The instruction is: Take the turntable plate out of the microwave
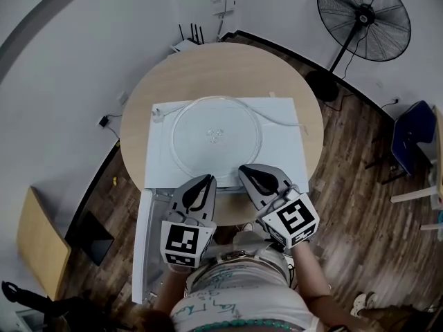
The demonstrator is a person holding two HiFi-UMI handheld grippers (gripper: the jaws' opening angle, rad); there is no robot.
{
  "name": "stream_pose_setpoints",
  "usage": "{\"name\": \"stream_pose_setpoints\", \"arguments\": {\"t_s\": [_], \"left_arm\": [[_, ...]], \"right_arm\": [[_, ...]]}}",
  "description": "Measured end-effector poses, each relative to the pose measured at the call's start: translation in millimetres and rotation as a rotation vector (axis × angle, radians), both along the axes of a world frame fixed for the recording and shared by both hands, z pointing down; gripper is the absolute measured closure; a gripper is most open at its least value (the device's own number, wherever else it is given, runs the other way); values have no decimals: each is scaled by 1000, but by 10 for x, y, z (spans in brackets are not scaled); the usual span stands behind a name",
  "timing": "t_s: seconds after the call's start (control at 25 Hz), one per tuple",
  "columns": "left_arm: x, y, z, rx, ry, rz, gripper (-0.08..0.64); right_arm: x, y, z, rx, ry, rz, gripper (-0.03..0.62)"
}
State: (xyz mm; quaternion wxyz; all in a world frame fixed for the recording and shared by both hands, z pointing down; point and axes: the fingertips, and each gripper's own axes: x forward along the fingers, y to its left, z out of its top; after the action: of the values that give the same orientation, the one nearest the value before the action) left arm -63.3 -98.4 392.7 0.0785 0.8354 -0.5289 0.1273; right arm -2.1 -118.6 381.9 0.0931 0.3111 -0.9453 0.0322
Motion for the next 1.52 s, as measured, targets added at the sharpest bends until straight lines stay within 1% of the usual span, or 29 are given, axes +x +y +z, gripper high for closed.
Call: {"name": "stream_pose_setpoints", "arguments": {"t_s": [0.24, 0.44, 0.56, 0.64, 0.76, 0.88, 1.16, 1.52], "left_arm": [[27, 19, -60, 25, 36, -42, 537], [39, 55, -31, 32, 62, -79, 537], [67, 83, -44, 41, 87, -87, 537], [82, 96, -49, 54, 81, -89, 537], [109, 111, -40, 83, 27, -95, 537], [126, 136, -58, 100, 10, -84, 537], [10, 164, -122, 105, 18, -43, 537], [-142, 283, -226, 143, 45, 24, 537]], "right_arm": [[135, -16, -97, 4, -38, -22, 601], [226, 17, -19, 5, -5, -51, 601], [274, 41, 22, -8, -4, -56, 601], [288, 48, 45, -15, -3, -54, 601], [296, 45, 84, -20, -2, -48, 601], [278, 46, 106, -24, 1, -33, 601], [126, 74, 84, -14, 6, 14, 601], [-111, 227, 50, 13, 4, 83, 601]]}}
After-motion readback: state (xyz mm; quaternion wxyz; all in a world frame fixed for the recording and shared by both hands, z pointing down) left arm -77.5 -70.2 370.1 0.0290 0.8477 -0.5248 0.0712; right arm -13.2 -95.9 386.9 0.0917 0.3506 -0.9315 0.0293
